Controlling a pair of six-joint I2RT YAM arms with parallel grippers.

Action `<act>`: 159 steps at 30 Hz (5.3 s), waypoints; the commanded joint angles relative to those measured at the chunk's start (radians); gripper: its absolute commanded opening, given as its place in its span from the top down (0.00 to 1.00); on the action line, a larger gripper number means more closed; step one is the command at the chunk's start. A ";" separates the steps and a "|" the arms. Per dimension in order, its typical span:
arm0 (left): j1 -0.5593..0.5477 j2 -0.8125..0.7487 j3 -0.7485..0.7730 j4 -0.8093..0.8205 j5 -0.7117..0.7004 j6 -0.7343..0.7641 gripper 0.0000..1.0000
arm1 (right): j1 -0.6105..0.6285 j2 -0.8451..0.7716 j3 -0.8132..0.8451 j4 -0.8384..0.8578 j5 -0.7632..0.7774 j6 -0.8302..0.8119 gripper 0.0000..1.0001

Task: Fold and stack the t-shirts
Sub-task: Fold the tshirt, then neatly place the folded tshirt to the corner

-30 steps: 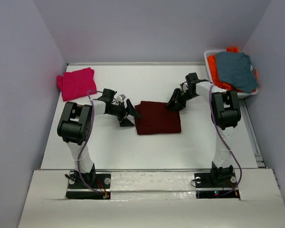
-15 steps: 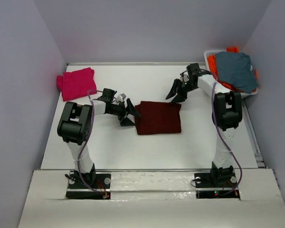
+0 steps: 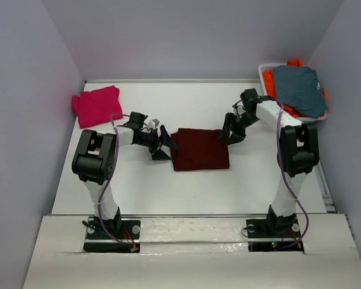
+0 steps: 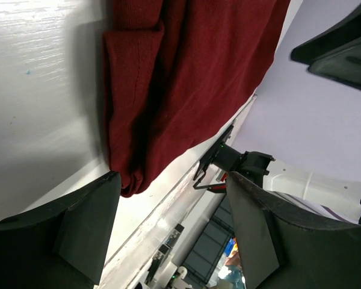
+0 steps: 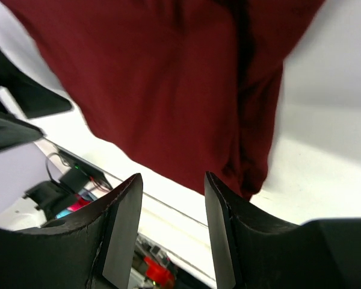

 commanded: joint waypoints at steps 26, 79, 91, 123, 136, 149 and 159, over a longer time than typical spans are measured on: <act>0.025 -0.033 0.004 -0.071 -0.010 0.060 0.19 | 0.034 -0.050 -0.070 -0.006 0.019 -0.030 0.49; 0.044 0.037 0.044 -0.095 -0.044 0.089 0.19 | 0.062 0.099 -0.107 0.138 -0.015 0.000 0.48; 0.044 0.106 0.090 0.000 0.015 0.094 0.19 | 0.062 0.097 -0.112 0.166 -0.080 -0.017 0.48; -0.030 0.206 0.190 -0.120 -0.057 0.227 0.18 | 0.062 0.091 -0.178 0.235 -0.087 0.022 0.48; -0.149 0.289 0.270 -0.060 0.026 0.158 0.18 | 0.062 0.100 -0.178 0.244 -0.096 0.022 0.48; -0.226 0.375 0.412 -0.044 0.059 0.088 0.18 | 0.062 0.108 -0.194 0.262 -0.103 0.028 0.48; -0.263 0.409 0.442 -0.026 0.065 0.057 0.25 | 0.062 0.113 -0.208 0.273 -0.104 0.033 0.48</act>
